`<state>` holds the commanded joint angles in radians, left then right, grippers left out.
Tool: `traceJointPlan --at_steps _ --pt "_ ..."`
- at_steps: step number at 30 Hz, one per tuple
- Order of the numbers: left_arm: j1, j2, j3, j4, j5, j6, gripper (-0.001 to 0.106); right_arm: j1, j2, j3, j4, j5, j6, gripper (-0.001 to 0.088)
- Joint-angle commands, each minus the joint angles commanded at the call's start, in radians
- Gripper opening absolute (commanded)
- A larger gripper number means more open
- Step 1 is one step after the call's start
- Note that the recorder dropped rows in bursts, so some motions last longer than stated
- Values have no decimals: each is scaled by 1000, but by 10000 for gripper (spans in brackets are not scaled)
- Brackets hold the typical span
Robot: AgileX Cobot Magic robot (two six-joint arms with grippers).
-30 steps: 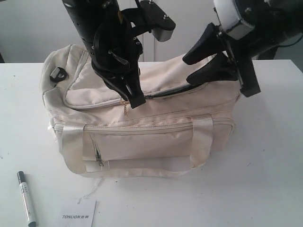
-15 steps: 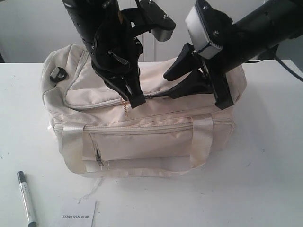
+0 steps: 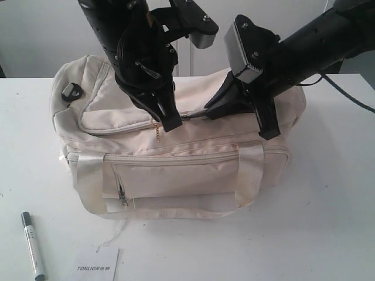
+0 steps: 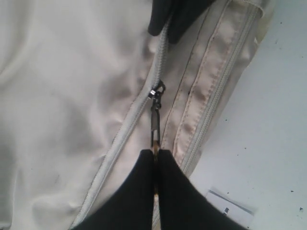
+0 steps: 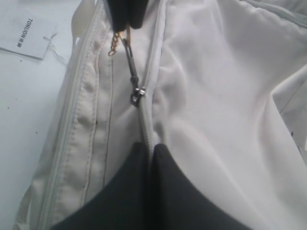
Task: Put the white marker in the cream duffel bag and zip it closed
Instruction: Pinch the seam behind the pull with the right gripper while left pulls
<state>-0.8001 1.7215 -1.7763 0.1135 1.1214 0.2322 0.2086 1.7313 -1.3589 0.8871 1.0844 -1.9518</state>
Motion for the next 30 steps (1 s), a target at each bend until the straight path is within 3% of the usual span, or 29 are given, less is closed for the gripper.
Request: traceJointPlan --at_steps 8,30 --pt "0 0 0 11 21 0 0 0 -16 0 -56 -18 49 0" --pt "0 0 0 78 100 0 0 0 -16 0 -56 -32 72 0"
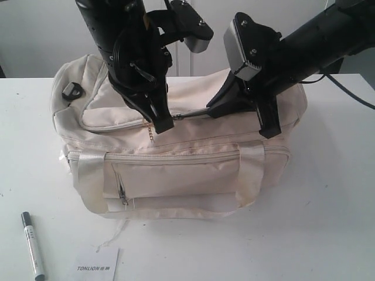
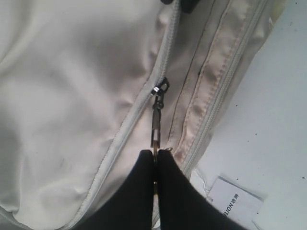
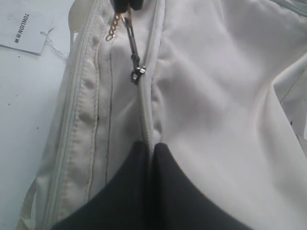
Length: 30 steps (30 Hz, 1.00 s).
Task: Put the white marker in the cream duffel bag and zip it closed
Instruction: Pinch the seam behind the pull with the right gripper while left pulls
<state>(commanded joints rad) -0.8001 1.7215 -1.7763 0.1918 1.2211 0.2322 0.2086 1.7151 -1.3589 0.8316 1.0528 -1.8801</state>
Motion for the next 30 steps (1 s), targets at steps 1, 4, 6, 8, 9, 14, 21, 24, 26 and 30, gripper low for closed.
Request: traceJointPlan --at_steps 1,4,6,8,9,14,21,24,26,30 --pt "0 0 0 5 0 0 0 0 0 0 0 -2 0 0" --pt "0 0 0 30 0 0 0 0 0 0 0 -4 0 0" --pt "0 0 0 43 0 0 0 0 0 0 -2 -4 0 0" --pt "0 0 0 45 0 0 0 0 0 0 -7 -4 0 0" --pt "0 0 0 47 0 0 0 0 0 0 -15 -6 0 0" --pt "0 0 0 49 0 0 0 0 0 0 -28 -6 4 0" --pt "0 -5 0 49 0 0 0 0 0 0 -28 -12 4 0" --pt "0 -21 0 52 0 0 0 0 0 0 -28 -12 6 0" --pt "0 -31 0 57 0 0 0 0 0 0 -28 -12 9 0" --pt "0 -41 0 60 0 0 0 0 0 0 -28 -12 9 0"
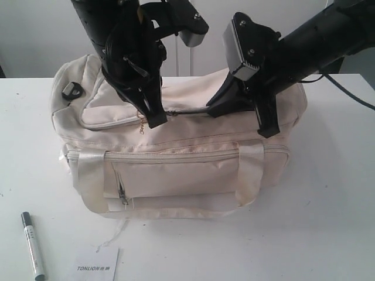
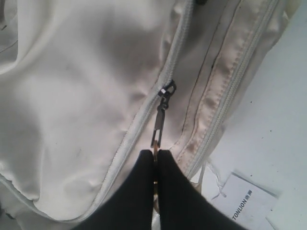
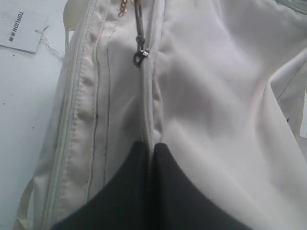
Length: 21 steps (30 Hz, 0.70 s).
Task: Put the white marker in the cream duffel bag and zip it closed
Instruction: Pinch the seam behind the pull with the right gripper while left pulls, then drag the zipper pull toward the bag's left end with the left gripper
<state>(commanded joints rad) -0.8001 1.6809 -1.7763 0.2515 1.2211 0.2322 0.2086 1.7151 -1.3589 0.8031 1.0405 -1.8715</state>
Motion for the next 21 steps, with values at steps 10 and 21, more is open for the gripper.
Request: traceJointPlan --at_steps 10,21 --pt "2 0 0 35 0 0 0 0 0 0 0 0 18 0" --pt "80 -6 0 -20 0 8 0 0 0 0 0 -5 20 0"
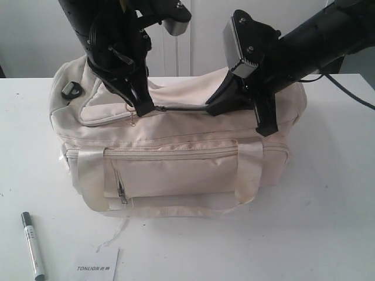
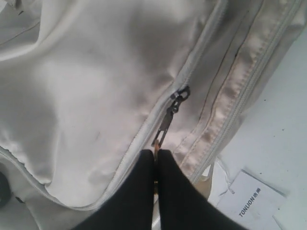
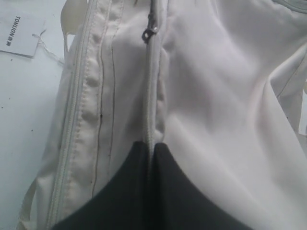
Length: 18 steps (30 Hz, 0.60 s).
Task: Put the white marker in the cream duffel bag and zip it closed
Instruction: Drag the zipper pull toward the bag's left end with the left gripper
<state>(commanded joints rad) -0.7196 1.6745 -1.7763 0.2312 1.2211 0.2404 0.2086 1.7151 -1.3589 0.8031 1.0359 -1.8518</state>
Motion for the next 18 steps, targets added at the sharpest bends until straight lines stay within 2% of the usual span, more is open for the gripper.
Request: traceJointPlan --at_steps 18 --pt "12 0 2 14 0 24 0 0 0 0 0 -6 18 0"
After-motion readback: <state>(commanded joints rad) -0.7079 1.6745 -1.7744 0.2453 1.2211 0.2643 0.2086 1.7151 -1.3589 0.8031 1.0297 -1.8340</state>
